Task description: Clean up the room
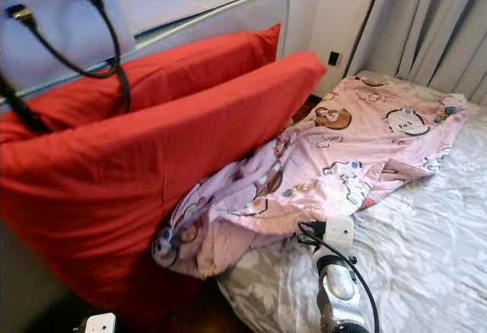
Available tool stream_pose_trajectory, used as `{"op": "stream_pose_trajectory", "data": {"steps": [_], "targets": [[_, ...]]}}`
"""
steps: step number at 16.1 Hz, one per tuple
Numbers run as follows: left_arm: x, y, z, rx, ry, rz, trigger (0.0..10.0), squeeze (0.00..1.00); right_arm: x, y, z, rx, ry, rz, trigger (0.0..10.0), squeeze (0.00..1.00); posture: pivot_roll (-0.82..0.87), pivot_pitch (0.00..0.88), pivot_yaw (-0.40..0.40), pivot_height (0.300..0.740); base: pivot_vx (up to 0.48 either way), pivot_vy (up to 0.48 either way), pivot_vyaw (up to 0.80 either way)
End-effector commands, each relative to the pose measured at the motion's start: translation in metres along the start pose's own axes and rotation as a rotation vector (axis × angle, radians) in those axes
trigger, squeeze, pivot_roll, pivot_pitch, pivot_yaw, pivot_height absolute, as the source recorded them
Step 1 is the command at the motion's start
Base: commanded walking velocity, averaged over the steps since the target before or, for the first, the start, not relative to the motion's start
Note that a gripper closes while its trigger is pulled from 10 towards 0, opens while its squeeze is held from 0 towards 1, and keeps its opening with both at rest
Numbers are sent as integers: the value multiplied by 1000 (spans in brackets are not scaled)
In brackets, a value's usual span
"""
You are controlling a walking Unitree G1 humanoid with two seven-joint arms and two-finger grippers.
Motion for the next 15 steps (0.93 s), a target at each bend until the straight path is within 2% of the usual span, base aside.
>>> {"op": "stream_pose_trajectory", "data": {"steps": [1, 6, 13, 15], "targets": [[-2, -1, -7, -23, 4, 3, 10000, 0, -1, -1, 1, 8, -9, 6, 10000, 0, 20, 0, -27, 740, -244, 0, 0], [-4, -1, -5, -19, 3, 8, 10000, 0, -1, 0, 3, 15, -10, 3, 10000, 0, 22, 0, -27, 740, -249, 0, 0], [-3, -1, -4, -9, 2, 4, 10000, 0, 10, 2, 16, 63, -8, -40, 10000, 0, 24, 0, -27, 740, -249, 0, 0], [-4, -1, -4, -10, 7, 8, 10000, 0, 13, 3, 21, 84, -1, -51, 10000, 0, 22, 0, -26, 740, 0, 0, 0]]}}
Point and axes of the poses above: a point about 5 cm out from each wrist's last joint towards the gripper, its own y axis pointing out of the wrist towards the gripper, its own z axis along the axis of the wrist's last joint, x = y × z, the point moved 4 cm from there along y, pointing out of the wrist towards the gripper, and after that the axes turned 11 degrees about y, right-handed, at the moved point
